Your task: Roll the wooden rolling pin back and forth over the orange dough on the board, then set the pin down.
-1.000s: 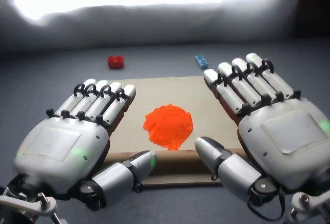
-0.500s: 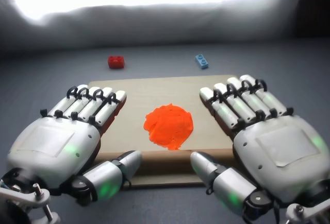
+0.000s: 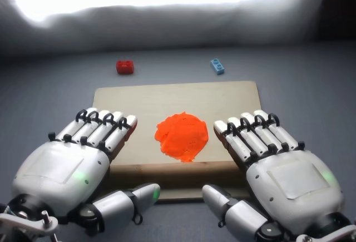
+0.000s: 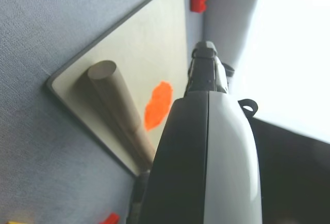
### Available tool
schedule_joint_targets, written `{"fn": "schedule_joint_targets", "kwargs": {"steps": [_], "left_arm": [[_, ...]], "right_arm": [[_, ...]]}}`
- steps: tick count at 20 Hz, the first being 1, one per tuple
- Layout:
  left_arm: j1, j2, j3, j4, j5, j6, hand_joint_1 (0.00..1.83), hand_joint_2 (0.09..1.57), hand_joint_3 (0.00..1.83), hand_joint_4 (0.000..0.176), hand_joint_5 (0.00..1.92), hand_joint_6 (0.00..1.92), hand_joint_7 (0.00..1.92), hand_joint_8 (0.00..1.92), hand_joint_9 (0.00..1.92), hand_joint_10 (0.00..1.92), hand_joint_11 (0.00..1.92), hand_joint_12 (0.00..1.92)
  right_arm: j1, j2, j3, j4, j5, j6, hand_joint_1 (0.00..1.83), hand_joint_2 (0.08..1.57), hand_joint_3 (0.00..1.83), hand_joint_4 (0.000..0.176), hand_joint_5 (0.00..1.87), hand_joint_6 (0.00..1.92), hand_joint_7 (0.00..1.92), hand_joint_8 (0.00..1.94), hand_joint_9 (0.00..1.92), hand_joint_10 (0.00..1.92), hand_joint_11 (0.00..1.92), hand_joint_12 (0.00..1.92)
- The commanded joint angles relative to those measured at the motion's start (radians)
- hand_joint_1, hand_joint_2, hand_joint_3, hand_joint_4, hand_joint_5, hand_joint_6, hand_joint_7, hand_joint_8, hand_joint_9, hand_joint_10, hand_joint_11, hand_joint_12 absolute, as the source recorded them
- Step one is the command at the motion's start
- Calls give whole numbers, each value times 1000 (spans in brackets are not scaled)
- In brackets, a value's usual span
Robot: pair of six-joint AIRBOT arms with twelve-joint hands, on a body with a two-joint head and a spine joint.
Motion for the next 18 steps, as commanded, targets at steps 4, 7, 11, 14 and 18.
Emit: {"fn": "schedule_joint_targets", "kwargs": {"steps": [4,7,11,14,18], "left_arm": [[-1,-37,30,39,-102,-8,0,1208,21,0,0,0,0,0,0,0,0,0],[-1,-55,49,31,-102,-1,0,1247,39,0,0,0,0,0,0,0,0,0],[1,-66,69,3,-102,16,0,1303,63,0,0,0,0,0,0,0,0,0],[1,-81,91,-6,-99,16,0,1312,66,0,0,0,0,0,0,0,0,0],[5,-92,103,-15,-99,16,0,1315,65,0,0,0,0,0,0,0,0,0]], "right_arm": [[1,-48,53,-92,100,27,0,1300,6,0,36,3,43,2,4,1,0,0],[-1,-71,63,-92,100,17,0,1300,5,0,36,2,39,0,0,0,0,0],[-7,-117,116,-93,124,12,0,1310,9,0,40,3,50,4,11,4,0,0],[-12,-138,139,-93,131,9,0,1316,11,0,30,3,42,1,0,0,0,0],[-13,-169,162,-94,160,4,0,1318,10,0,42,6,43,0,4,1,0,0]]}}
